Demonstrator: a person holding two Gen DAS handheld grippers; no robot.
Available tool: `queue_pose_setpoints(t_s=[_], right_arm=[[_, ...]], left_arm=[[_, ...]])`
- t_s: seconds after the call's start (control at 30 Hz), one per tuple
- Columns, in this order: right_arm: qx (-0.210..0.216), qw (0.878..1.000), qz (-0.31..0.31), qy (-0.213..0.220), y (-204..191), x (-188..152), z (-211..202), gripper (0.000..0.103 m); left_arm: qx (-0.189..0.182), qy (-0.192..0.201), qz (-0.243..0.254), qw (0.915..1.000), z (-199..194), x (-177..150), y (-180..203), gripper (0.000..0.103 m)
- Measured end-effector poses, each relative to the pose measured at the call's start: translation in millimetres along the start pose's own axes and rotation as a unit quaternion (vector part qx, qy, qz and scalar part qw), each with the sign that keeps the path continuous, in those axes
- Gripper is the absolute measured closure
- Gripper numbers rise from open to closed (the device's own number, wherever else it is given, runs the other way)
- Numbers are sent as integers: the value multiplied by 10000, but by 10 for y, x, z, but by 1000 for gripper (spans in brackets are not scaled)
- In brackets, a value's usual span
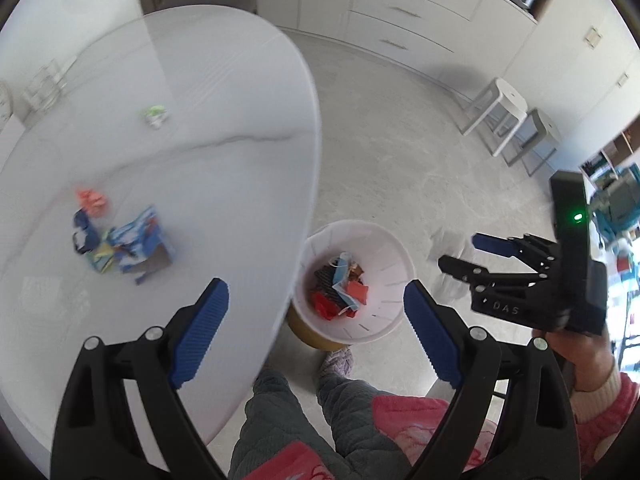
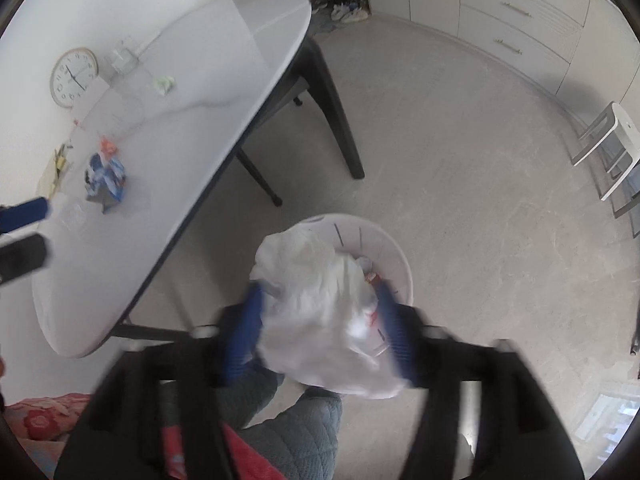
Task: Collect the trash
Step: 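Carry red paper and tissue to the wastebasket and open both tools, then move the left tool to the clear plastic bottle and grasp it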
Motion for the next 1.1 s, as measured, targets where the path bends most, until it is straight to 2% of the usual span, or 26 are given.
queue_pose_setpoints(t_s=[0.1,0.2,0.33,0.53,0.87,1.1], right_arm=[[1,9999,49,-155,-68,15,88,18],[45,9999,102,-101,-118,97,25,10],[-3,9999,-106,68,-242,225,-128,9],[-17,9988,-396,285,-565,416,-310,6],[204,9956,-781,485,-1419,779,-397,4],[350,9945,-768,617,-2057,1228,-282,4]], left_arm=[[198,40,-274,9994,-100,-86,-287,18],[335,93,-585,9977,-200,-184,-589,18],[425,182,-1067,9932,-317,-289,-983,18],[622,359,-1427,9872,-485,-346,-1401,18],[735,669,-2270,9688,-799,-457,-2167,18],[751,609,-2281,9688,-897,-521,-2640,18]])
Point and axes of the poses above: each gripper's, at about its wrist camera, not at the fingertips, and z roughly the way its jaws point, y to its right, x to its top, the point moved 6 cm from there along z, roughly the way its jaws point, and after that the axes turned 11 degrees about -x, right-handed, at the moved point
